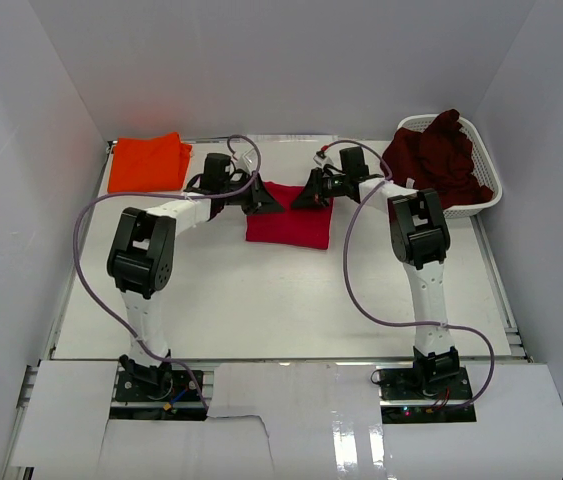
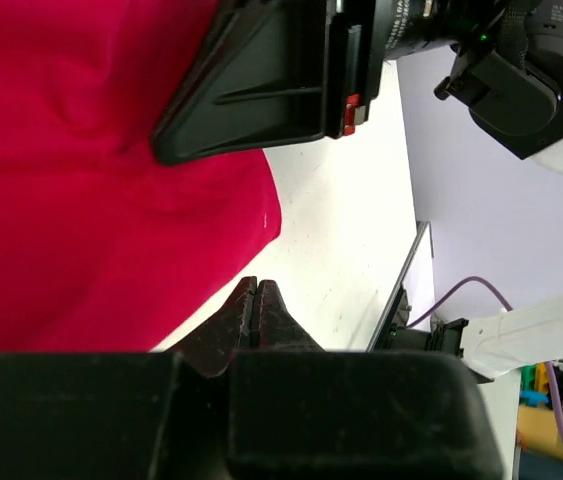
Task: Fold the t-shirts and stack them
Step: Fold the long partially folded tshirt into a neat square, then smooth out wrinkles on the folded tshirt
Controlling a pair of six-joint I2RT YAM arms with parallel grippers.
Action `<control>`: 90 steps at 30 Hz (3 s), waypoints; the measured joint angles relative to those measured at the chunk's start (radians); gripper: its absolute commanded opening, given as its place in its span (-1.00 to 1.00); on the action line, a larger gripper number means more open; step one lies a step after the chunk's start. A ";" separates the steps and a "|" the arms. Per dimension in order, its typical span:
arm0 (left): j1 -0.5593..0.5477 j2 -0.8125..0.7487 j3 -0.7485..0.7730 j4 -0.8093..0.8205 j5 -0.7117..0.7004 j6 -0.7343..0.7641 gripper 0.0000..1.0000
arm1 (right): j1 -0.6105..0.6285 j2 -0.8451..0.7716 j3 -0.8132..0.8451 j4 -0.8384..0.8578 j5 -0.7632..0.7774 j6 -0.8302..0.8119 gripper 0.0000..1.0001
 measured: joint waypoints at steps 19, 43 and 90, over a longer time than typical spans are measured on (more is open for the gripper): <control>-0.055 0.150 -0.051 0.085 0.006 0.041 -1.00 | 0.063 0.089 0.085 0.111 -0.021 0.094 -0.85; -0.053 0.225 -0.048 0.191 0.033 0.041 -1.00 | 0.058 0.237 0.205 0.202 -0.067 0.120 -0.79; -0.106 -0.031 -0.410 0.220 -0.012 0.032 -1.00 | -0.011 -0.211 0.039 -0.097 0.248 -0.365 -0.85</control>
